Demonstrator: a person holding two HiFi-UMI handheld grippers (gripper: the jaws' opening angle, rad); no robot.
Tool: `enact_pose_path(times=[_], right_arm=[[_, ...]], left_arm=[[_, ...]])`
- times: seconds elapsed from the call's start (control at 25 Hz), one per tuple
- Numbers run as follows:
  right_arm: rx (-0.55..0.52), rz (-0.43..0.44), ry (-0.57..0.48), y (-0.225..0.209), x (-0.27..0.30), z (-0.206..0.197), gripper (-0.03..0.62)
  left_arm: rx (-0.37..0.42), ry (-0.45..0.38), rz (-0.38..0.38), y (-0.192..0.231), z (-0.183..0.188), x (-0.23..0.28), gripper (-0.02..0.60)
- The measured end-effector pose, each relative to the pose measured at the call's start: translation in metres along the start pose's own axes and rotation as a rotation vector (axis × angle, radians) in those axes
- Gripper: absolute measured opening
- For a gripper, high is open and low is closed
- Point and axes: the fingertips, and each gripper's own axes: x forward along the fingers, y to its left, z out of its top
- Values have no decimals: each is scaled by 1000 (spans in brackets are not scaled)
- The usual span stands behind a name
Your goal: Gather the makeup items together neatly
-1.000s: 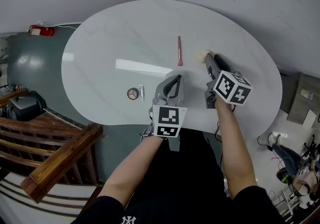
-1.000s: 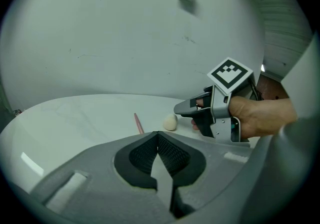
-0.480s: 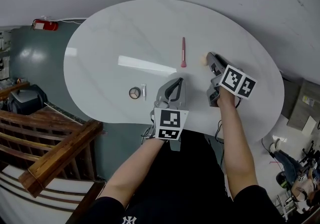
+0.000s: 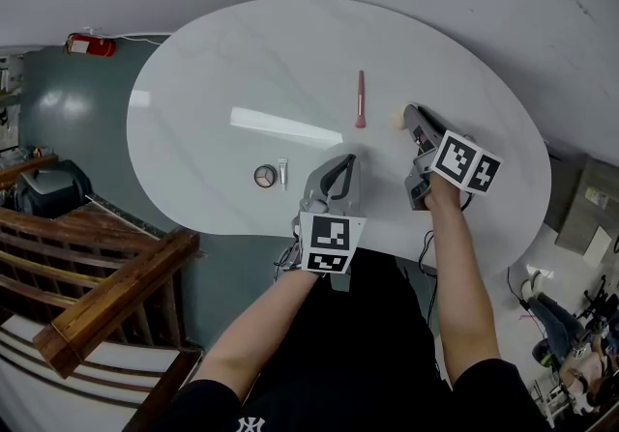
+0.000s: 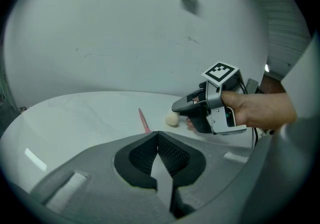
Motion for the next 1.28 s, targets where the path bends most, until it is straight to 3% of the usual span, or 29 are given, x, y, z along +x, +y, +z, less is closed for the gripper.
enact_pose_path(times=[0.4, 1.28], right_arm=[[-59, 35, -16, 35, -30, -20, 115], [-189, 160, 74, 164, -39, -140, 117]], left_arm=[[5, -38, -12, 3, -3, -30, 9], [-3, -94, 33, 61, -52, -144, 9]])
